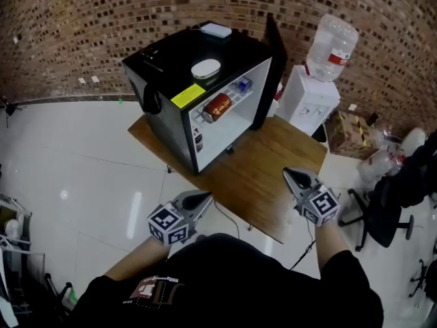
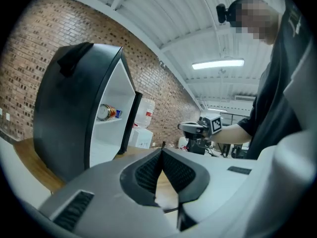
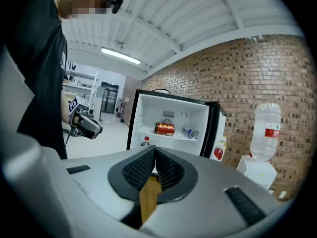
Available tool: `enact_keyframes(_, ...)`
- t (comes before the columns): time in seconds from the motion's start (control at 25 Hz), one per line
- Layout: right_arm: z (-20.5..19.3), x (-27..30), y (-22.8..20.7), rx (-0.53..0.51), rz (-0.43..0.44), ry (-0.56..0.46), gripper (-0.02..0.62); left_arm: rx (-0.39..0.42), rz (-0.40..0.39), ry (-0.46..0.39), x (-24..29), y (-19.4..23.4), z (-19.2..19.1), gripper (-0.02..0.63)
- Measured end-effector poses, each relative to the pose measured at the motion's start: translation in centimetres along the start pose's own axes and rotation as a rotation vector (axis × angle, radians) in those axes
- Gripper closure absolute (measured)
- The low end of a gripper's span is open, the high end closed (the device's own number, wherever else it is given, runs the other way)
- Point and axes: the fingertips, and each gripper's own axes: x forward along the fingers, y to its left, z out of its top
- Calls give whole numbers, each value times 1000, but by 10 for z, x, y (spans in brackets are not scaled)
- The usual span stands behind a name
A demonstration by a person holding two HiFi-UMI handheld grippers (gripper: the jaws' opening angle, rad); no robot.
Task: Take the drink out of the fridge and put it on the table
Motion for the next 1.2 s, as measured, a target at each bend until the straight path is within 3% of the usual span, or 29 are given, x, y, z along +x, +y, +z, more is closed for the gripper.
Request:
enact_keyframes(0.08, 9, 44, -4, -70, 7, 43, 561, -4, -40, 31, 6, 21, -5, 612)
enact_keyframes(0.24, 12, 118, -12, -290, 53, 96, 458, -47, -42, 75, 23, 59, -21, 614)
enact_keyframes(0.52, 6, 224, -17, -642, 115, 120, 254, -83, 48, 95, 33, 93, -33, 612)
enact_keyframes(0.64, 2, 259, -12, -770, 141, 158, 237, -81, 75, 89, 28, 94, -30, 612)
enact_keyframes(0.88, 3, 291, -10, -983, 74, 203, 196, -42, 109, 97, 5, 96, -18, 612)
enact_keyframes(1.2, 28, 321, -18, -1161, -21, 287, 183, 16, 89, 93, -16, 104, -3, 613)
